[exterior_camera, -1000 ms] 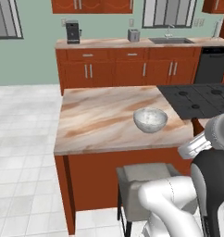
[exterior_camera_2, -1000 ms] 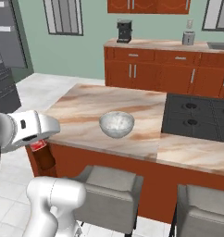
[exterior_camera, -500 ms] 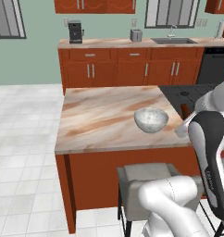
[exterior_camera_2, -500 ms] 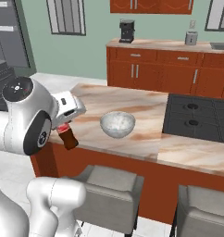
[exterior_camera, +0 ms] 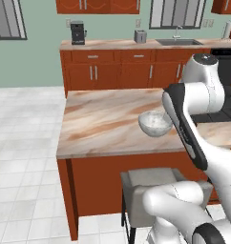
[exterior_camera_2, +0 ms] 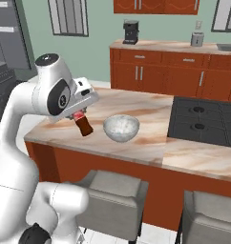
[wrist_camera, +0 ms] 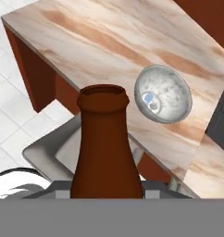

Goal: Open the fridge, grab two sodas, and place both sodas inside the bowl with ice on the dining counter.

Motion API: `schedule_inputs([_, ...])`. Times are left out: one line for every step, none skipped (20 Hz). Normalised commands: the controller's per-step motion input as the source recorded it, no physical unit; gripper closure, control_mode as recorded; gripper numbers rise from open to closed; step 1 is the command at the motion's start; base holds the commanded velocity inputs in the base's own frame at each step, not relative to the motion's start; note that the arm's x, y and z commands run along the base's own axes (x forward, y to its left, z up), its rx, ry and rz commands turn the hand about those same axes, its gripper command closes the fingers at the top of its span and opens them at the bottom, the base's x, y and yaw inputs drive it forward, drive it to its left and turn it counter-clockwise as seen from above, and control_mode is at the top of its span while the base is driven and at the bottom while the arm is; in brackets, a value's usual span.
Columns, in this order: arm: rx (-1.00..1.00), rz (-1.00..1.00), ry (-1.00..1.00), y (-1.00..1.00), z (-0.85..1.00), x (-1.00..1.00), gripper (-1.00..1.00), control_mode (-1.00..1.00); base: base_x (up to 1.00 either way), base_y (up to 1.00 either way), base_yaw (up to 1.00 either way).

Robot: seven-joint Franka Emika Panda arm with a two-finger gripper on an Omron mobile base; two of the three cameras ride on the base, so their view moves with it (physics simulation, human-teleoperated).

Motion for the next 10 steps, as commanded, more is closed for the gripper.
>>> schedule_inputs([-0.02, 0.04, 0.17, 0.00, -0.41, 0.97, 1.00, -1.00, 0.00, 0.00, 0.00])
schedule_inputs([-0.02, 0.05, 0.17, 0.00, -0.48, 0.95, 1.00, -1.00, 0.00, 0.00, 0.00])
schedule_inputs([0.00, 0.06, 0.14, 0.00, -0.52, 0.88, 1.00, -1.00, 0.00, 0.00, 0.00])
schedule_inputs([0.00, 0.07, 0.10, 0.00, -0.52, 0.85, 1.00, -1.00, 0.00, 0.00, 0.00])
schedule_inputs([0.00, 0.09, 0.03, -0.04, -0.53, 0.82, 1.00, -1.00, 0.00, 0.00, 0.00])
schedule_inputs([0.00, 0.11, 0.00, -0.08, -0.49, 0.78, 1.00, -1.00, 0.00, 0.00, 0.00])
schedule_inputs([0.00, 0.12, 0.00, -0.07, -0.47, 0.76, 1.00, -1.00, 0.00, 0.00, 0.00])
schedule_inputs([0.00, 0.14, 0.00, -0.18, -0.49, 0.73, 1.00, -1.00, 0.00, 0.00, 0.00])
schedule_inputs([0.00, 0.14, 0.00, -0.16, -0.47, 0.79, 1.00, -1.00, 0.00, 0.00, 0.00])
schedule_inputs([0.00, 0.14, 0.00, -0.19, -0.43, 0.79, 1.00, -1.00, 0.00, 0.00, 0.00])
